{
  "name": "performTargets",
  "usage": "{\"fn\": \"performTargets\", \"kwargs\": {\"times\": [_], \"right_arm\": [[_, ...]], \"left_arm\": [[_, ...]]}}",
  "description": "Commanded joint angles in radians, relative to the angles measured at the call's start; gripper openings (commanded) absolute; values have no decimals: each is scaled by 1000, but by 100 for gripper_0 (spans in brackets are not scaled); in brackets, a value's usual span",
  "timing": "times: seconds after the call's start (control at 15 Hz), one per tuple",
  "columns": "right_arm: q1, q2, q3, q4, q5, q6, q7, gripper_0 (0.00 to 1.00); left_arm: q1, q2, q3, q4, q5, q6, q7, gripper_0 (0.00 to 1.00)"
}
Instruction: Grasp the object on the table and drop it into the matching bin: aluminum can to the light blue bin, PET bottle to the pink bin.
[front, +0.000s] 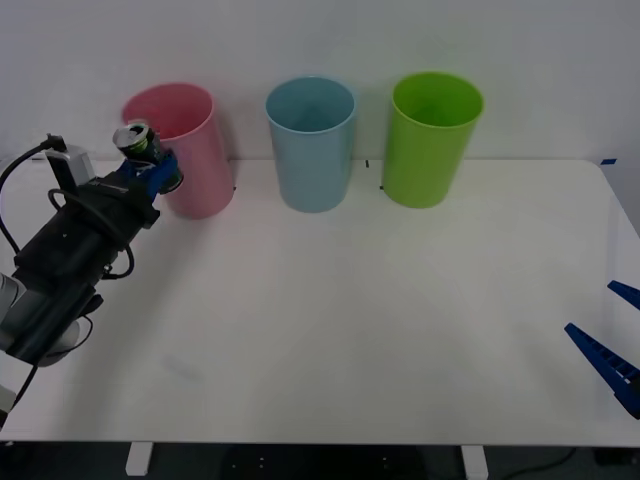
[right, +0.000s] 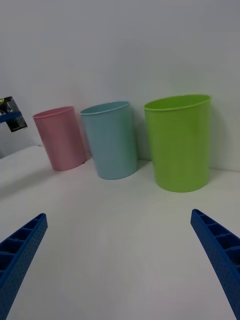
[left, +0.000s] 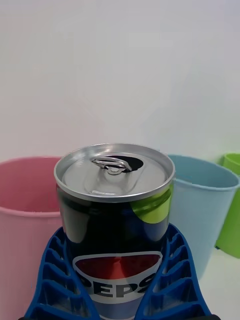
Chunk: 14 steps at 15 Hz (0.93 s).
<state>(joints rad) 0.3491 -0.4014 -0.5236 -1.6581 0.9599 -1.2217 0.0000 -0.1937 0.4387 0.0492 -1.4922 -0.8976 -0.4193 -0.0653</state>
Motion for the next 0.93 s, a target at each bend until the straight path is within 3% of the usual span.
{"fn": "performTargets", "kwargs": {"times": [0.07,0.4,0.93], "right_arm": [[0,0,0,0,0,0,0,100],[0,0,0,0,0,0,0,100],[0,0,0,0,0,0,0,100]], "left_arm": [[-59,61,-48,1,46,-1,59,0],[-171,78,-88,17,60,22,90,0],[-503,51,-264,311,89,86,96,1]]}}
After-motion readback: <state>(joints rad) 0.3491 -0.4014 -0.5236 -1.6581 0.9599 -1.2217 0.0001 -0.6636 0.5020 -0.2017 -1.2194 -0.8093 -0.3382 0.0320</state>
